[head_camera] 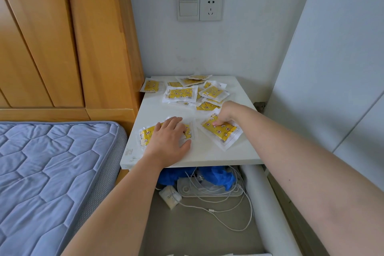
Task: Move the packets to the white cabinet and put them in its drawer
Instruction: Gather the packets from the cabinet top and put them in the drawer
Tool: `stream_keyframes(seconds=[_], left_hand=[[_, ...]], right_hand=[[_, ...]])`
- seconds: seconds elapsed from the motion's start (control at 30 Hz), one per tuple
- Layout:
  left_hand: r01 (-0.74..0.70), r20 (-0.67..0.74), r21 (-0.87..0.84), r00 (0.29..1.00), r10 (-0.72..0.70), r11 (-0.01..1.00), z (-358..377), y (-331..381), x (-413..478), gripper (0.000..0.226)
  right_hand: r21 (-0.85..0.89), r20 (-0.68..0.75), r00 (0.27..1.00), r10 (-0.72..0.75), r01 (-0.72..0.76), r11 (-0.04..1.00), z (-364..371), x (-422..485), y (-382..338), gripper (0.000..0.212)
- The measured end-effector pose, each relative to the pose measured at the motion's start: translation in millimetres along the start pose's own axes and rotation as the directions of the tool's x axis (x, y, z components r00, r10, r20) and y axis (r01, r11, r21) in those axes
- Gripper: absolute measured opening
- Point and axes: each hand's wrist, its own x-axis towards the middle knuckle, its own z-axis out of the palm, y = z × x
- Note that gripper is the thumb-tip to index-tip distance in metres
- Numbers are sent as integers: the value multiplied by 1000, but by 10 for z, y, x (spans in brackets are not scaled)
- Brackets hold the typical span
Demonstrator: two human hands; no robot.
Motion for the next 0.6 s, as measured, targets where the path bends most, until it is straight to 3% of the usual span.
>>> stream_keyframes(seconds=[0.13, 0.23, 0.3, 0.43, 0.6], left_hand=[[36, -10, -71, 999, -37, 997, -19, 6, -13, 45], [160, -201, -88, 964, -175, 983, -41, -2, -54, 49], [303, -268, -98, 909, -319, 948, -41, -2, -88, 48], [528, 10, -145, 847, -532, 837, -114, -63, -7, 55], [430, 331, -92, 864, -380, 898, -245, -173, 209, 66]], right_hand=[[158, 72, 995, 71, -82, 984, 64, -37, 264, 63], [369, 75, 991, 112, -132, 920, 116, -53, 443, 60], [390, 54, 991, 126, -137, 910, 135, -131, 523, 59], [461, 15, 991, 130, -122, 879, 187, -220, 585, 65], [497, 16, 997, 79, -76, 865, 232, -228, 597, 55]])
